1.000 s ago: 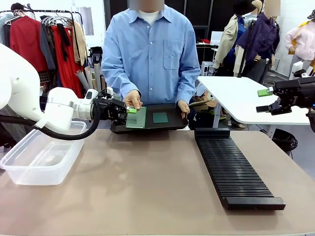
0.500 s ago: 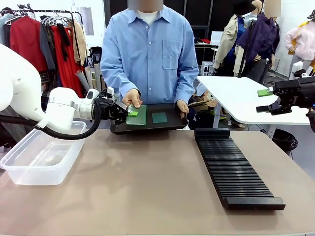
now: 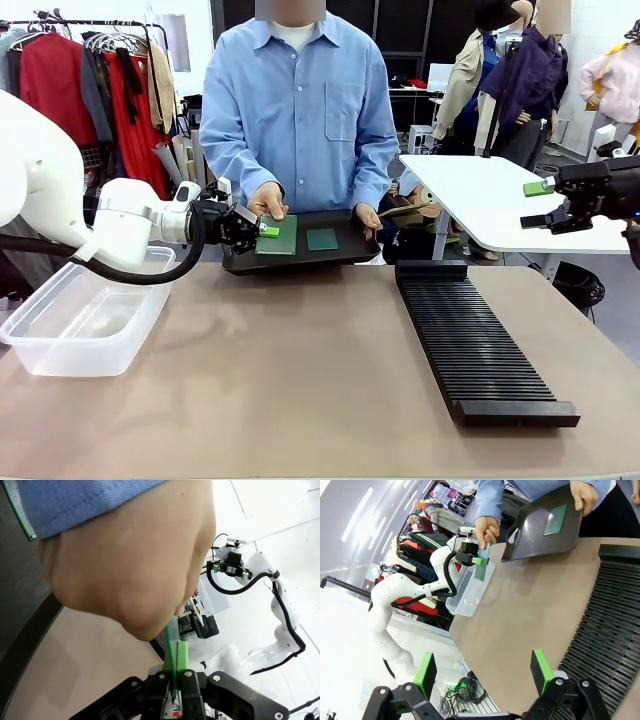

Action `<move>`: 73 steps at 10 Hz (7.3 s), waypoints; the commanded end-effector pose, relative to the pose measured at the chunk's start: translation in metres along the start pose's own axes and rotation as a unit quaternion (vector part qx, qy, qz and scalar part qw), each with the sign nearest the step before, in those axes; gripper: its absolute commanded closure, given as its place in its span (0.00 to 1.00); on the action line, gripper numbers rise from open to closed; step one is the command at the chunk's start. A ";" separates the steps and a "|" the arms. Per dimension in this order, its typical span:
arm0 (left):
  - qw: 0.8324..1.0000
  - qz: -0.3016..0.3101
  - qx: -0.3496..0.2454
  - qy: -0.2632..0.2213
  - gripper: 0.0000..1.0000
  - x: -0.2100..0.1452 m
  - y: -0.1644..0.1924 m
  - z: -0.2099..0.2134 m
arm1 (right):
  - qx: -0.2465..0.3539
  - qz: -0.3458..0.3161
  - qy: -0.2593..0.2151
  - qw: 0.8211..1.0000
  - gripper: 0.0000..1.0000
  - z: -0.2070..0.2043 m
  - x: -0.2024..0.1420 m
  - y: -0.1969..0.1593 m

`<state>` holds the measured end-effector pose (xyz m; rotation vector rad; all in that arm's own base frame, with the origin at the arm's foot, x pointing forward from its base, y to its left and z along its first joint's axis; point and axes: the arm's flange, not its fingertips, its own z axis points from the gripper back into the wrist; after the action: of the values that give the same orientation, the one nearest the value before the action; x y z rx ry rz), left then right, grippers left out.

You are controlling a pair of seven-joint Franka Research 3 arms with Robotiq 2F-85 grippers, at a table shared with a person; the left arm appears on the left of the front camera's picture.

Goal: Sort PCBs into racks and boxes based on the side picked up.
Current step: Pick up the Blank PCB handed by the Human, then if the short side of the Blank PCB is picked up, insert it into the PCB Rack ; if the long side is picked up, place it in the Organizing box.

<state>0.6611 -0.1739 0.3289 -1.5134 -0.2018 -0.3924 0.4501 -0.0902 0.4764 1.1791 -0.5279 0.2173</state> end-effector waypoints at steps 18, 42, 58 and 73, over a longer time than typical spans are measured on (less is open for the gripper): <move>1.000 -0.002 -0.002 0.000 1.00 0.001 -0.002 -0.001 | 0.004 0.002 -0.001 1.000 0.00 0.001 0.001 0.001; 0.938 0.228 0.256 -0.057 1.00 -0.117 -0.177 0.210 | 0.004 0.002 -0.001 1.000 0.00 0.001 0.001 0.001; 0.809 0.261 0.527 -0.009 1.00 -0.084 -0.181 0.186 | 0.004 0.002 -0.001 1.000 0.00 0.001 0.001 0.001; 0.794 0.290 0.525 0.094 1.00 -0.076 -0.075 0.194 | 0.004 0.002 -0.001 1.000 0.00 0.001 0.001 0.001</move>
<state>0.5800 0.0212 0.3821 -0.3752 0.1990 0.1072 0.4502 -0.0905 0.4756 1.1795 -0.5266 0.2159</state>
